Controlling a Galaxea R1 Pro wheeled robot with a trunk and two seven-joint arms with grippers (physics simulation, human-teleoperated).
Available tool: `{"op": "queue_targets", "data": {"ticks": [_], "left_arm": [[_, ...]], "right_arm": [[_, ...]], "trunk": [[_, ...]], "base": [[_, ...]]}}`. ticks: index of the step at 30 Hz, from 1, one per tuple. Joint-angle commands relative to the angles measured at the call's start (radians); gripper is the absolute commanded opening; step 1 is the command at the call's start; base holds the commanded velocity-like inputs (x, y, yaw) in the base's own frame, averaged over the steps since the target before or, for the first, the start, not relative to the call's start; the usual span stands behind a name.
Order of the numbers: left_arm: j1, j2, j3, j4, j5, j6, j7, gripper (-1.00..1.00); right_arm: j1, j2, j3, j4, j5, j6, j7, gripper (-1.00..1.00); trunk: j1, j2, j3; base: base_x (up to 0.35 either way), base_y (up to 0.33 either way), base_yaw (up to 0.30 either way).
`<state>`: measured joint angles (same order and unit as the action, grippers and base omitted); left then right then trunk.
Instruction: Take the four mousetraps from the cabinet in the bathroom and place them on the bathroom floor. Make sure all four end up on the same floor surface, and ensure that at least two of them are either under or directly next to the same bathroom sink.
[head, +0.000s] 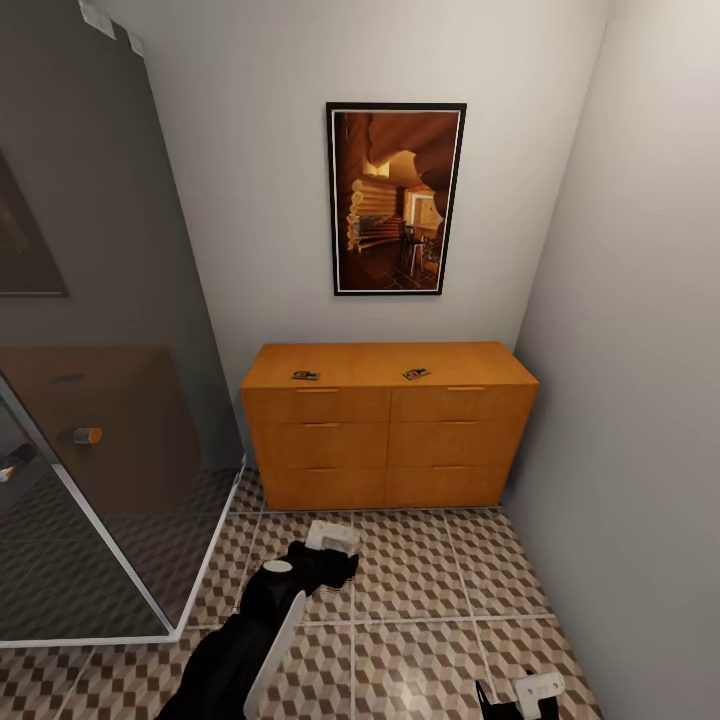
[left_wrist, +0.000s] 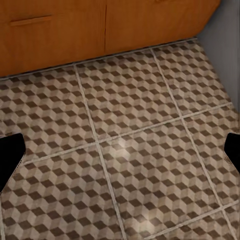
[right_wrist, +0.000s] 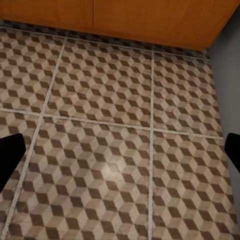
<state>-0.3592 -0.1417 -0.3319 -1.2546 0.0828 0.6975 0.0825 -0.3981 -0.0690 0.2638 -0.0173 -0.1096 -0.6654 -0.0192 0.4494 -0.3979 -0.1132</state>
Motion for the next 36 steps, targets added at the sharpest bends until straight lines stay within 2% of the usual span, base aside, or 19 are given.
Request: {"op": "queue_targets", "data": {"ticks": [1, 4, 7, 13, 18, 19, 25, 26, 32, 36], "left_arm": [[-0.007, -0.001, -0.001, -0.013, 0.009, 0.015, 0.009, 1.00], [-0.032, -0.002, -0.001, -0.041, 0.008, 0.056, 0.009, 1.00], [-0.103, -0.003, -0.001, -0.064, 0.008, 0.150, 0.009, 1.00], [-0.221, -0.005, -0.001, -0.070, 0.009, 0.242, 0.009, 1.00], [-0.309, -0.005, -0.001, -0.061, 0.011, 0.279, 0.009, 1.00], [-0.342, -0.005, -0.001, -0.048, 0.012, 0.288, 0.009, 1.00], [-0.455, -0.006, 0.000, 0.019, 0.016, 0.301, 0.007, 1.00], [-0.496, -0.006, 0.000, 0.047, 0.017, 0.303, 0.007, 1.00], [-0.613, -0.007, 0.002, 0.118, 0.018, 0.305, 0.006, 1.00], [-0.643, -0.007, 0.004, 0.111, 0.021, 0.307, 0.005, 1.00]], "right_arm": [[-0.001, 0.000, 0.009, 0.000, -0.010, -0.003, -0.001, 1.00], [-0.001, 0.000, 0.009, 0.000, -0.009, -0.004, -0.001, 1.00], [-0.001, 0.000, 0.009, 0.000, -0.009, -0.004, -0.001, 1.00], [-0.001, 0.001, 0.009, 0.000, -0.009, -0.002, 0.000, 1.00], [-0.001, 0.001, 0.009, 0.000, -0.009, -0.002, 0.000, 1.00], [-0.001, 0.000, 0.009, 0.000, -0.009, -0.002, 0.001, 1.00], [-0.001, 0.000, 0.010, 0.000, -0.007, -0.002, 0.001, 1.00], [-0.001, 0.000, 0.010, 0.000, -0.008, -0.002, 0.001, 1.00], [-0.001, 0.000, 0.009, 0.000, -0.008, -0.002, 0.000, 1.00], [-0.001, 0.000, 0.009, 0.000, -0.008, -0.002, 0.000, 1.00]], "trunk": [[0.001, -0.002, -0.002], [0.001, -0.002, -0.002], [0.001, -0.002, -0.002], [0.001, -0.002, -0.002], [0.001, -0.002, -0.002], [0.001, -0.002, -0.002], [0.001, -0.002, -0.002], [0.001, -0.002, -0.002], [0.001, -0.002, -0.002], [0.001, -0.002, -0.002]], "base": [[0.000, 0.000, 0.000], [0.000, 0.000, 0.000], [0.000, 0.000, 0.000], [0.000, 0.000, 0.000], [0.000, 0.000, 0.000], [0.000, 0.000, 0.000], [0.000, 0.000, 0.000], [0.000, 0.000, 0.000], [0.000, 0.000, 0.000], [0.000, 0.000, 0.000]]}}
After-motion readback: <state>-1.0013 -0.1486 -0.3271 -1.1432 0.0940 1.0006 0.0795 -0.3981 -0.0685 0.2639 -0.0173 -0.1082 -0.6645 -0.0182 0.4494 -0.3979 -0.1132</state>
